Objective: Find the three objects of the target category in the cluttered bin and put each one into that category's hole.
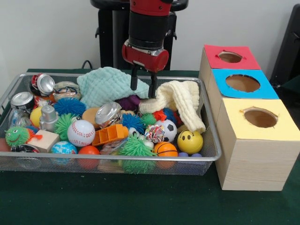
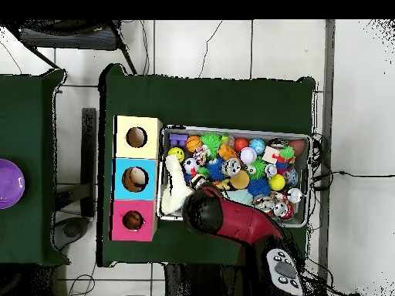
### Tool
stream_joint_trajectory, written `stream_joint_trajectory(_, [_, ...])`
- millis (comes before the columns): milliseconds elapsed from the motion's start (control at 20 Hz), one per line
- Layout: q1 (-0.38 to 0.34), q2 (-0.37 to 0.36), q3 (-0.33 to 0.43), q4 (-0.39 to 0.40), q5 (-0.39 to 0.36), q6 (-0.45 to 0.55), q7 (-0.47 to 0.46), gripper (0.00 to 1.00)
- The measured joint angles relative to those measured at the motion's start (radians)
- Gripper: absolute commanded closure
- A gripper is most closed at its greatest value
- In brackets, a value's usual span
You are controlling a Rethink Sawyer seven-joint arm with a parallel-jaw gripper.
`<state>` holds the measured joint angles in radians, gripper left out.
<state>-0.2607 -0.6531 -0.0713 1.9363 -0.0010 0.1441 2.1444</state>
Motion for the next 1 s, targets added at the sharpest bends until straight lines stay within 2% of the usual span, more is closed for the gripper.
stream_joint_trajectory(1000, [-0.019,0.058,0.001,0.000,-0.001,-0.012,0.000,0.00])
